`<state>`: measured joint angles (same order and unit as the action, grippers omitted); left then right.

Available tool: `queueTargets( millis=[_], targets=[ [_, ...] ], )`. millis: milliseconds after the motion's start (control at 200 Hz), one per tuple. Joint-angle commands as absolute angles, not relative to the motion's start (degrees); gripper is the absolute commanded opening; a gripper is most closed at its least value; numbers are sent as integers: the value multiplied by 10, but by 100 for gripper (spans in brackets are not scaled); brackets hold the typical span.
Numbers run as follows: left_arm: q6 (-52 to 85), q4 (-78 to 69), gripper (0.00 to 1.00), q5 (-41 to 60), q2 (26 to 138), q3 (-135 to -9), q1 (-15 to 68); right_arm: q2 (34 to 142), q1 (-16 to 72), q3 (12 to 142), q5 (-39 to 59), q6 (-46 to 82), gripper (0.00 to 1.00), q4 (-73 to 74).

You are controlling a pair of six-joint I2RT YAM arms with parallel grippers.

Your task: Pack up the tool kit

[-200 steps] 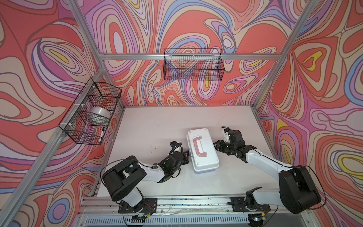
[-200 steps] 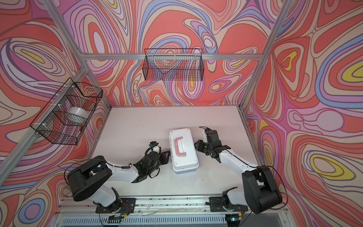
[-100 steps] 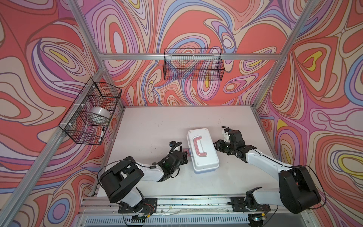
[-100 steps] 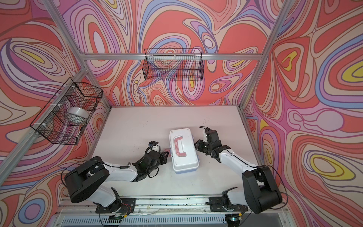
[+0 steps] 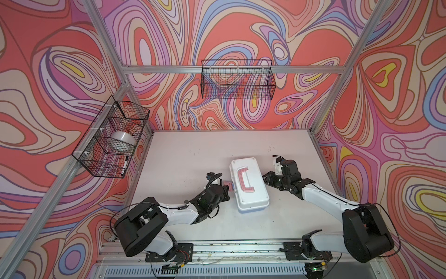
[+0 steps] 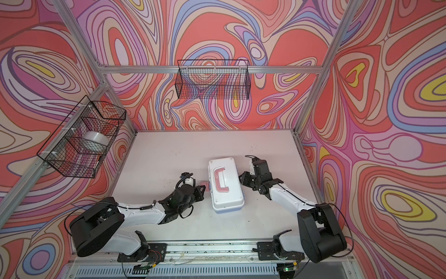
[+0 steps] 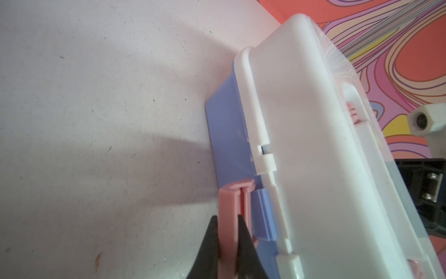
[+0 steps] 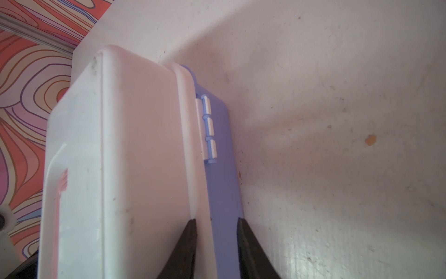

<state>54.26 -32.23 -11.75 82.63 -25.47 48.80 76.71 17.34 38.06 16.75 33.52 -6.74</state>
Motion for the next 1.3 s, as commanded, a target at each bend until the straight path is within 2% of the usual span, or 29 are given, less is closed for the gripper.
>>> queueTargets(
  millis=[0,190,315,366,721,1132,1297],
  targets=[
    [547,-330,15,-99,807,-277,491,762,185,364,184,341,30,-67],
    [558,-236,14,-73,802,-334,488,761,185,361,180,343,30,-69],
    [587,-181,7,-41,813,-361,476,762,186,364,180,344,30,-70],
    [598,-188,0,-17,820,-362,470,761,186,365,180,344,30,-68],
    [652,-248,0,87,838,-364,444,770,190,371,183,343,29,-71],
    [641,-157,0,137,812,-412,418,784,207,388,168,349,28,-81],
    [664,-173,0,165,832,-413,407,793,219,395,160,355,28,-83]
  ],
)
